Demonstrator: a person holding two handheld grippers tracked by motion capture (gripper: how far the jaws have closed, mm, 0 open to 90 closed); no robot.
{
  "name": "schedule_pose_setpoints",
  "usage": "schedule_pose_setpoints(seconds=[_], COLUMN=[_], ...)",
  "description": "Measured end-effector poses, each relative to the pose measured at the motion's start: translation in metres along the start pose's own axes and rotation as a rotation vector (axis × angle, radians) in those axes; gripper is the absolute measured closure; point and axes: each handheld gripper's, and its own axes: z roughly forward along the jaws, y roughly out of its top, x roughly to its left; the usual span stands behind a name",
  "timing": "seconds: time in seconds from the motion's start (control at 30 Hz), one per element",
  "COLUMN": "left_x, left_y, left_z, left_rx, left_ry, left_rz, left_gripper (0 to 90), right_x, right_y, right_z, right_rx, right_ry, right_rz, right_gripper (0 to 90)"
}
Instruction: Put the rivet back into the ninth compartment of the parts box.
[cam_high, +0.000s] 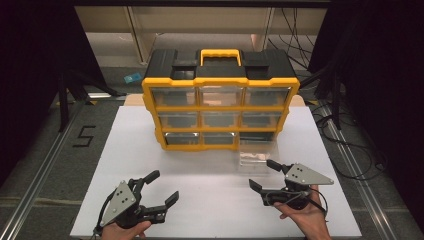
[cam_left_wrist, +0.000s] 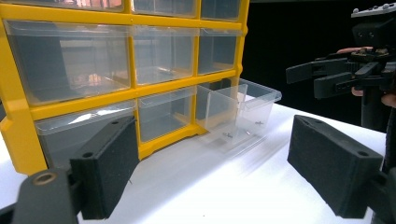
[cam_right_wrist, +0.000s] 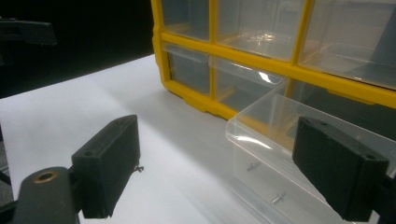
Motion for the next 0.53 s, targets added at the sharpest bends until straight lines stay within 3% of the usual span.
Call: schedule_pose_setpoints(seconds=[0.53], left_x=[-0.0004], left_y=[0.0001], left_z=[0.0002], left_rx=[-0.001], left_ry=[0.000], left_rz=[-0.001], left_gripper=[15.9], right_x=[-0.0010], right_y=[-0.0008], right_z=[0.0009], right_rx=[0.006], right_ry=[0.014], right_rz=[-0.007], right_gripper=[16.1])
